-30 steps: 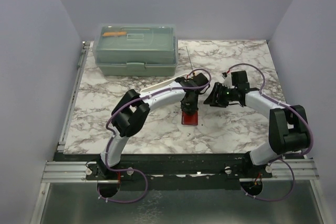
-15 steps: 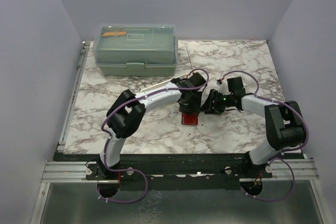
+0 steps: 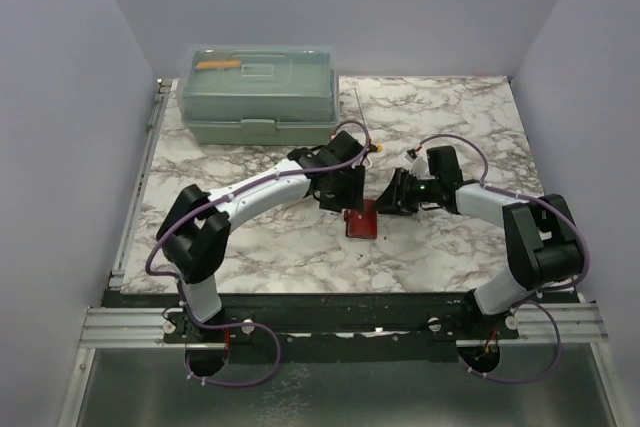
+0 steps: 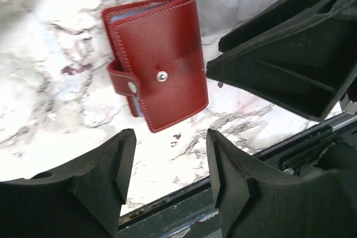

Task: Put the credit cards into the card holder
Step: Close the card holder at the center of the board.

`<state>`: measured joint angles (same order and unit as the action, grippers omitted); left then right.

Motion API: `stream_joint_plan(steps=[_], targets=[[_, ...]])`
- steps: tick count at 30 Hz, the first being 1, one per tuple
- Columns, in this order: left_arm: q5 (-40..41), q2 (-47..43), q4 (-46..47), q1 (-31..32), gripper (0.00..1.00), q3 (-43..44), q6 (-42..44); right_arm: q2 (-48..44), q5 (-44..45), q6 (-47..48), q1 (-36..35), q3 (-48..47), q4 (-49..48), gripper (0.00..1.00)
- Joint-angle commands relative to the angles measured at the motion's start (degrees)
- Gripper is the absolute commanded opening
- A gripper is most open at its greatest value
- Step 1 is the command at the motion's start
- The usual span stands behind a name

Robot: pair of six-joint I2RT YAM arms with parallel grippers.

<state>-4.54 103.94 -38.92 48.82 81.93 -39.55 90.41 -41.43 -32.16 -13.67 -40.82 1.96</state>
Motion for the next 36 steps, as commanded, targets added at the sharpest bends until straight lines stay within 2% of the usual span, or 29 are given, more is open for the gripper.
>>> stream_joint_plan(steps=[1,5,10,20,23,26,31,36], targets=[[-2.36,-5.68,4.46,-4.87,0.59,-7.24,-0.51,-0.38,-2.49,-5.25,-1.72,-0.02,-4.85,0.39],[-6.97,-7.23,10.0,-6.76,0.6,-10.44,-1.53,1.24,1.63,-4.09,-1.8,-1.01,-2.62,0.36],[-7.4,-3.33,10.57,-6.63,0.46,-7.9,-0.6,2.88,1.66,-3.43,-1.88,-1.29,-2.51,0.3],[-6.74,1.53,10.55,-5.79,0.4,-6.27,0.61,3.56,1.32,-1.9,-1.84,-2.15,-0.75,0.27],[-6.6,1.96,10.6,-5.72,0.3,-6.17,0.53,4.09,0.81,-1.78,-1.89,-2.31,-1.02,0.27],[-5.83,1.89,10.47,-5.74,0.25,-6.41,0.35,4.55,0.78,-1.6,-1.88,-2.25,-1.09,0.26],[-4.79,1.15,10.53,-5.67,0.26,-6.78,0.11,4.92,0.65,-1.2,-1.89,-2.33,-0.86,0.25],[-4.66,1.91,10.45,-5.72,0.21,-6.27,-0.22,5.41,0.1,-1.17,-1.97,-2.53,-0.9,0.24]])
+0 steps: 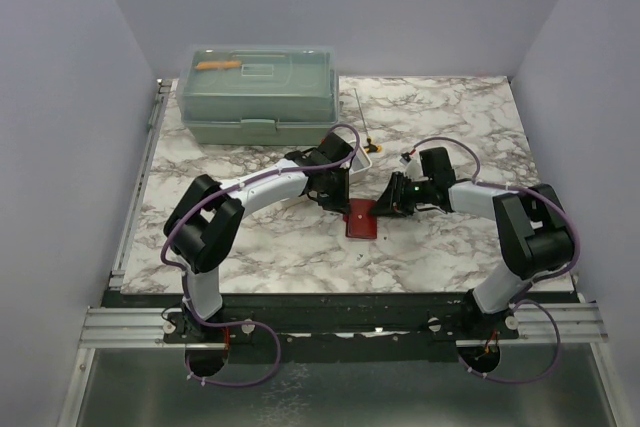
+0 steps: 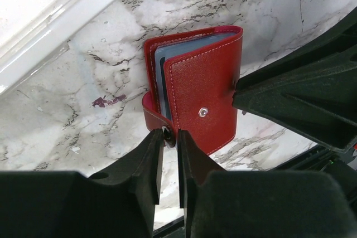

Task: Put the credit cards into the card holder
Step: Close the card holder at the center of the board.

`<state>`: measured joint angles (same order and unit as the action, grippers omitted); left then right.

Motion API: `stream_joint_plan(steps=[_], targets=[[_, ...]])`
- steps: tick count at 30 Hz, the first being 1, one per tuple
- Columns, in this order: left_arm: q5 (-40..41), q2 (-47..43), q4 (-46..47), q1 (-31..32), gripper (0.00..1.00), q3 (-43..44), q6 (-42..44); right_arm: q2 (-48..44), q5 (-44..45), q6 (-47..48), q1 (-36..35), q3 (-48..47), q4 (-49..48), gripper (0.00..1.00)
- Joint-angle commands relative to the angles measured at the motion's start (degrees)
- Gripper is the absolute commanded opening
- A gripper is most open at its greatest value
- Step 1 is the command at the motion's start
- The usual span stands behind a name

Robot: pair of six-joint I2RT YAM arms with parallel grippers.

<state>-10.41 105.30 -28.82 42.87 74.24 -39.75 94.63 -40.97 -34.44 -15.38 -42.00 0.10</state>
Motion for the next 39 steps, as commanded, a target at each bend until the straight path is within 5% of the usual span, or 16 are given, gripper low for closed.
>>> stream_joint_plan(steps=[1,10,39], targets=[[1.27,0.79,0.34,0.21,0.2,1.36,-0.13,1.33,-0.42,1.17,-0.22,-1.33,1.02,0.24],[1.23,1.64,-0.08,0.21,0.0,1.99,0.99,2.56,1.15,2.82,-1.07,-2.36,1.63,0.24],[-10.39,5.24,-0.4,0.83,0.0,5.67,9.55,5.28,5.77,4.8,-4.2,-6.86,5.92,0.24]])
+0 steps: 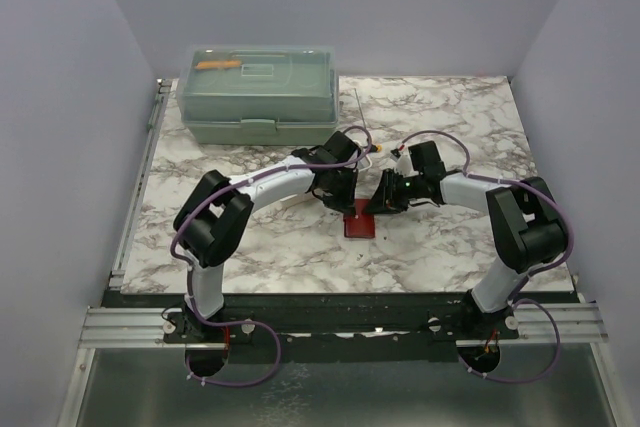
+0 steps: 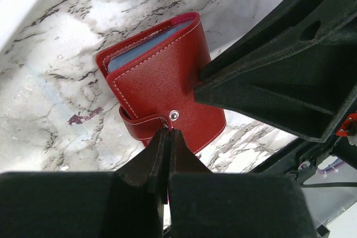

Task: Put the credit cards into the card holder
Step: Close the card holder at the center of the board.

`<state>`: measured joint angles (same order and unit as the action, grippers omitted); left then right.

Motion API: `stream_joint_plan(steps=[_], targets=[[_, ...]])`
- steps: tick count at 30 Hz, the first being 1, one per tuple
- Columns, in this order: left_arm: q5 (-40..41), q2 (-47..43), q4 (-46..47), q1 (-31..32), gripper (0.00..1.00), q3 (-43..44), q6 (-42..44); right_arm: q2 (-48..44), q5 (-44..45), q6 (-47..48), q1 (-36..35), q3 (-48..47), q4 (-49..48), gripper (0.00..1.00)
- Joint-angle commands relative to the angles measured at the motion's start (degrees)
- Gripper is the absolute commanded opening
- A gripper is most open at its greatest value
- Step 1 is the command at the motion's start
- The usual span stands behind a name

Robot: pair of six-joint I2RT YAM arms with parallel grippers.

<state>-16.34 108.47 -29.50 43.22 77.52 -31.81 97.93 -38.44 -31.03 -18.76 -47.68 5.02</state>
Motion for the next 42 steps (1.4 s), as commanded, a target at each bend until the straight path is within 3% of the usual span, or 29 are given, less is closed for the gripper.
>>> stream_joint_plan(steps=[1,20,42], targets=[[-4.24,2.36,0.23,0.56,0.0,2.53,1.52,2.0,3.2,1.36,-0.79,-1.14,1.01,0.24],[-0.21,5.5,-2.56,1.67,0.0,5.75,1.74,3.4,3.32,1.32,-1.17,-1.6,1.11,0.24],[11.69,13.17,-12.89,8.36,0.0,13.71,4.0,4.44,2.75,0.59,-1.19,-1.44,0.27,0.24]])
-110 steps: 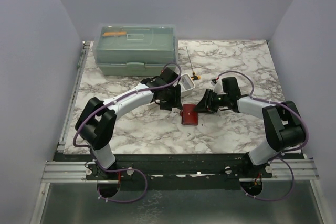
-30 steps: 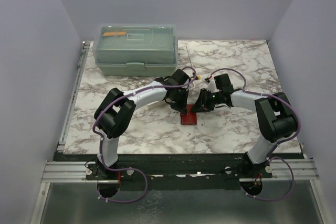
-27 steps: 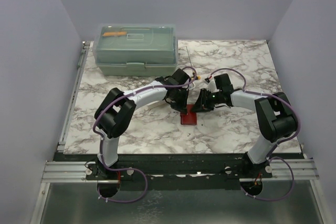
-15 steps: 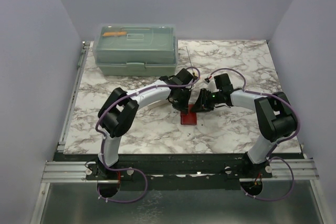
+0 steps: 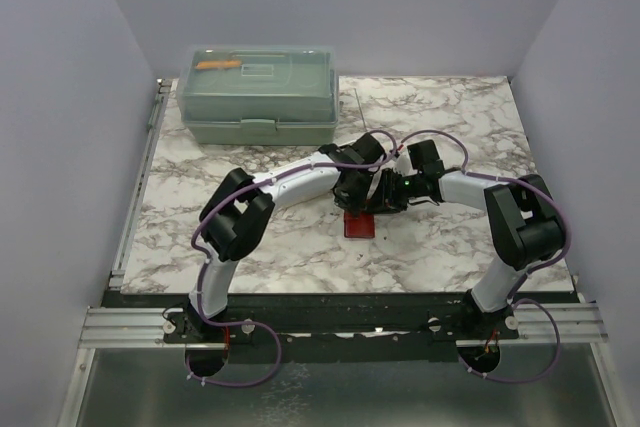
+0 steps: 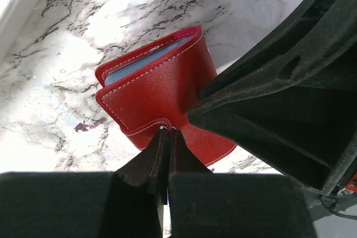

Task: Put the credit cards into the card holder
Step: Close the card holder at the center of the board.

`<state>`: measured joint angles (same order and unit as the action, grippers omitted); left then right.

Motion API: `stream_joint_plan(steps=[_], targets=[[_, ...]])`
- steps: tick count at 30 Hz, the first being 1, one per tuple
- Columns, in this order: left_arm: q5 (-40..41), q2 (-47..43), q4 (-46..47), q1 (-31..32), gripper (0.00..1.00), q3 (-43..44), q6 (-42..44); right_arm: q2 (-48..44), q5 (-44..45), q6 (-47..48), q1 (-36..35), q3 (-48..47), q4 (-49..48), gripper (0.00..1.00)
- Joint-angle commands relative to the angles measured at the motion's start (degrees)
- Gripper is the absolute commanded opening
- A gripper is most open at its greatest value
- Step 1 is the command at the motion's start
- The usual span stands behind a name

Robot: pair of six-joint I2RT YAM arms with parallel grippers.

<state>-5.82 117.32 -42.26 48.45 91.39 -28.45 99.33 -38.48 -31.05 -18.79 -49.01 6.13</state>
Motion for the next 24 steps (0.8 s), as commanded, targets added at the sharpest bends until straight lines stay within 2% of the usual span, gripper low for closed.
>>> stream_joint_plan(steps=[1,16,24], targets=[[1.32,4.51,-0.3,3.56,0.0,-0.24,0.73,3.06,2.8,0.63,-1.15,-0.12,-0.86,0.24],[0.35,8.36,0.08,5.81,0.0,-2.29,-0.12,3.22,3.48,0.66,-1.14,0.18,-0.84,0.24],[-0.96,14.17,3.93,6.09,0.0,-4.99,-0.49,3.88,4.02,0.77,-1.15,0.3,-0.78,0.24]])
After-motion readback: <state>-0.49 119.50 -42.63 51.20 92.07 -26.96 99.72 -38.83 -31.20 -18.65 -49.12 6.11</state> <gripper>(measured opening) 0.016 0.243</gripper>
